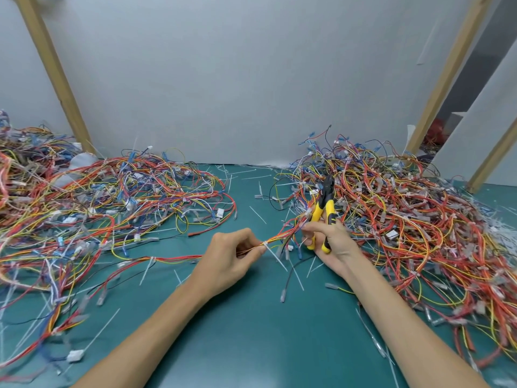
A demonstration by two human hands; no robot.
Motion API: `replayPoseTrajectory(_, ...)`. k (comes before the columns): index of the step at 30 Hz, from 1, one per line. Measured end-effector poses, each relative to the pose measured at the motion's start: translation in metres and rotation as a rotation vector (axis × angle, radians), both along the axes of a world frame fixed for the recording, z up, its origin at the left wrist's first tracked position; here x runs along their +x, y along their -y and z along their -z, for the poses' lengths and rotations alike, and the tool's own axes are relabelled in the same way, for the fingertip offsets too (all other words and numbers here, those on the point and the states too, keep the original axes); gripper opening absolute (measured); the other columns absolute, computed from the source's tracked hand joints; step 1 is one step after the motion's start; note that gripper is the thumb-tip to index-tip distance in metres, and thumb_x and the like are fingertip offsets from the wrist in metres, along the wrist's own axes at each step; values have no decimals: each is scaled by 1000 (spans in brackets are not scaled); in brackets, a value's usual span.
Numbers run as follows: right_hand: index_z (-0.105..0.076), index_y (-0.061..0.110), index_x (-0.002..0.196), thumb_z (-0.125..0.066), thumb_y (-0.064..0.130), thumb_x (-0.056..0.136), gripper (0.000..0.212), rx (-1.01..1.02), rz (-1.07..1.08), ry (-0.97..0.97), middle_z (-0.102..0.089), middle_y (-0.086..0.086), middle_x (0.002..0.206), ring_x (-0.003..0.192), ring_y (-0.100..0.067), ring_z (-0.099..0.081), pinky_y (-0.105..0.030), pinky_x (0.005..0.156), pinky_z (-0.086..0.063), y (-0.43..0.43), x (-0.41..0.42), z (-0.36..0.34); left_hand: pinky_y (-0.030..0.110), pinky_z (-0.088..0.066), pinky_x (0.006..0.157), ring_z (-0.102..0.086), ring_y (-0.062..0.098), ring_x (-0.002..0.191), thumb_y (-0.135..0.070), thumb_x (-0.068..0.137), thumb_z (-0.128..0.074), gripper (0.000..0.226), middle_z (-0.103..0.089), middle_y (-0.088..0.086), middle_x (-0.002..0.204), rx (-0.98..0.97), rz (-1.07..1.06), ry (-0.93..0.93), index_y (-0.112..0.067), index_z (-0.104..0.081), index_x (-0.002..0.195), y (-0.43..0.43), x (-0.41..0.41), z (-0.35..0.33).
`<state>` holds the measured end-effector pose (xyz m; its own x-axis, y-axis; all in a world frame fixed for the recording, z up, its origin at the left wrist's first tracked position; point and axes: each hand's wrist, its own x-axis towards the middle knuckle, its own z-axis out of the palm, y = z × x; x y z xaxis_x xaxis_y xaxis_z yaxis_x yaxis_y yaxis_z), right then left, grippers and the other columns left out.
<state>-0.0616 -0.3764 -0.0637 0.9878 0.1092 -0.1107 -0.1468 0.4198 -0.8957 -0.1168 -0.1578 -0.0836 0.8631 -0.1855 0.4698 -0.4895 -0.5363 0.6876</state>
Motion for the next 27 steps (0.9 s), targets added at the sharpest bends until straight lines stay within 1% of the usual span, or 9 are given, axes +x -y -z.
replayPoseTrajectory(5, -49, 13, 77, -56, -18, 82, 32, 3, 78, 0, -53, -3, 60, 44, -11, -47, -21, 40, -32, -4, 2, 0, 37, -51, 63, -65, 18, 81, -33, 94, -60, 13, -70, -12, 91, 388, -196, 194, -23, -62, 101, -4, 0, -2)
replayPoseTrajectory(8, -48, 13, 75, -53, -12, 86, 28, 89, 92, -18, -47, -3, 64, 44, -11, -40, -20, 40, -29, 0, 4, 0, 33, -49, 48, -69, 21, 72, -25, 88, -70, 13, -71, -8, 85, 476, -266, 336, -20, -65, 98, -4, -4, -12)
replayPoseTrajectory(11, -50, 15, 76, -54, -3, 88, 22, 39, 111, 25, -44, -1, 63, 46, -13, -38, -22, 41, -30, 4, 2, 1, 33, -44, 40, -61, 21, 55, -25, 91, -64, 11, -62, -3, 68, 514, -277, 544, -18, -70, 86, -6, -6, -21)
replayPoseTrajectory(15, -54, 17, 92, -62, 15, 86, 10, -450, 325, 471, -55, 10, 61, 50, -15, -48, -26, 47, -40, 3, -7, -7, 28, -43, 46, -48, 14, 50, -25, 96, -56, 23, -56, -6, 61, 327, -156, 551, -15, -72, 84, -8, -13, -30)
replayPoseTrajectory(17, -53, 21, 98, -64, 26, 83, 19, -657, 446, 687, -58, 11, 67, 55, -7, -52, -20, 53, -41, 0, -12, -14, 14, -33, 50, -38, 5, 49, -27, 95, -55, 25, -46, -12, 55, 138, -107, 421, -14, -70, 79, -9, -16, -34)
replayPoseTrajectory(19, -53, 26, 100, -63, 38, 81, 25, -927, 627, 799, -56, 15, 69, 60, -6, -52, -15, 56, -36, -2, -12, -17, 12, -21, 48, -29, 5, 46, -30, 94, -55, 26, -31, -11, 50, -53, -99, 225, -21, -68, 74, -11, -13, -36)
replayPoseTrajectory(22, -54, 28, 104, -56, 51, 80, 34, -1344, 682, 739, -58, 15, 81, 68, -11, -52, -25, 59, -38, -2, -10, -13, 19, -18, 46, -27, 7, 45, -37, 93, -54, 31, -29, -8, 48, -137, -107, -15, -23, -68, 69, -18, -1, -28)
replayPoseTrajectory(25, -57, 26, 111, -59, 53, 79, 42, -1717, 464, 618, -63, 5, 93, 82, -22, -61, -29, 64, -47, 2, -7, 6, 25, -23, 50, -31, 8, 47, -27, 97, -56, 31, -35, -6, 48, 34, -138, -183, -21, -69, 69, -19, 4, -10)
replayPoseTrajectory(27, -60, 26, 119, -62, 53, 78, 49, -1816, 368, 573, -65, 3, 105, 95, -24, -63, -31, 70, -47, 3, -5, 16, 25, -26, 51, -37, 12, 48, -23, 97, -54, 30, -41, -5, 48, 95, -162, -238, -18, -70, 72, -18, 4, -3)
